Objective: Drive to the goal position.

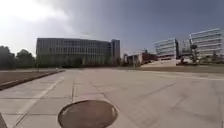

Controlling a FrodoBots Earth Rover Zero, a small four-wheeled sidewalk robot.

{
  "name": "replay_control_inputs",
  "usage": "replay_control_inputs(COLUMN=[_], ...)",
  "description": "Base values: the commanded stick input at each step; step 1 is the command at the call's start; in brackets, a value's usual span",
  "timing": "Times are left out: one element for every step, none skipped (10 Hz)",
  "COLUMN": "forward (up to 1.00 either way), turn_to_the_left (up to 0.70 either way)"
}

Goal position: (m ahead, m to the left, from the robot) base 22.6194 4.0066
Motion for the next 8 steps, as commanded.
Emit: replay_control_inputs(forward=[0.7,0.7,0.7,0.7,0.7,0.7,0.7,0.7], turn_to_the_left=[0.0,0.0,0.0,0.0,0.0,0.0,0.0,0.0])
